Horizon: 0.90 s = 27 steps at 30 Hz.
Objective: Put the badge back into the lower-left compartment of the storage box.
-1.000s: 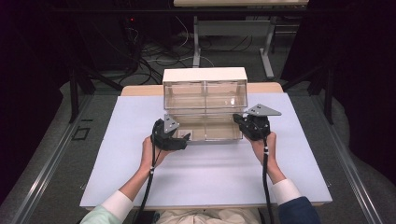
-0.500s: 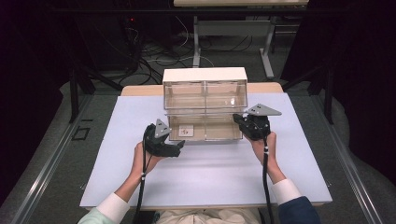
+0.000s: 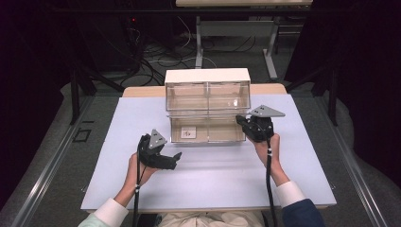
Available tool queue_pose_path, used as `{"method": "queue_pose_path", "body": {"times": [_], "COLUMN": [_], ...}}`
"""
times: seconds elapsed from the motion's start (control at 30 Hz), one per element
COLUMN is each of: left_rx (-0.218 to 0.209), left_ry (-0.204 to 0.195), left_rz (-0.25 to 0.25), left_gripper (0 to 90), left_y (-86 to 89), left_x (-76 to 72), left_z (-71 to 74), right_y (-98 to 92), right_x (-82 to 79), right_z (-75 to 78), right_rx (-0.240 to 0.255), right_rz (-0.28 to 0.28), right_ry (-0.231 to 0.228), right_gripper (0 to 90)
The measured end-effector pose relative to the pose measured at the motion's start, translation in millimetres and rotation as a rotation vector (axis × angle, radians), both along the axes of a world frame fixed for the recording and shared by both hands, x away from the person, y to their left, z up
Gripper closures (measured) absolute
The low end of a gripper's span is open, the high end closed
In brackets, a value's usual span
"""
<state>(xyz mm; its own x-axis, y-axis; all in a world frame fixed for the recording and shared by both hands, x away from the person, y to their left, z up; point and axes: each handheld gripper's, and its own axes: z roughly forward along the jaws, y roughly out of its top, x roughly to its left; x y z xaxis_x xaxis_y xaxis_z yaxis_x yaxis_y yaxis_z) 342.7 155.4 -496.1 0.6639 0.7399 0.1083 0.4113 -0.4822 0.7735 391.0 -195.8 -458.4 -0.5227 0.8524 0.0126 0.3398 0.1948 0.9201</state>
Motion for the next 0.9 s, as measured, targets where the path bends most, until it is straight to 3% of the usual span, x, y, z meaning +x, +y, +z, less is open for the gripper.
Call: {"method": "queue_pose_path", "body": {"times": [0.7, 0.9], "left_rx": [0.008, 0.003], "left_ry": [0.031, 0.036], "left_rz": [0.041, 0.056], "left_gripper": [0.4, 0.0], "left_y": [40.5, 52.1], "left_x": [-27.9, -29.6], "left_z": [-12.5, -14.7], "right_y": [0.3, 0.4], "right_x": [-0.1, -0.4], "right_z": [0.1, 0.1], "right_rx": [0.001, -0.002], "right_rz": [0.0, -0.002], "right_ry": [0.003, 0.002], "right_gripper": [90.0, 90.0]}}
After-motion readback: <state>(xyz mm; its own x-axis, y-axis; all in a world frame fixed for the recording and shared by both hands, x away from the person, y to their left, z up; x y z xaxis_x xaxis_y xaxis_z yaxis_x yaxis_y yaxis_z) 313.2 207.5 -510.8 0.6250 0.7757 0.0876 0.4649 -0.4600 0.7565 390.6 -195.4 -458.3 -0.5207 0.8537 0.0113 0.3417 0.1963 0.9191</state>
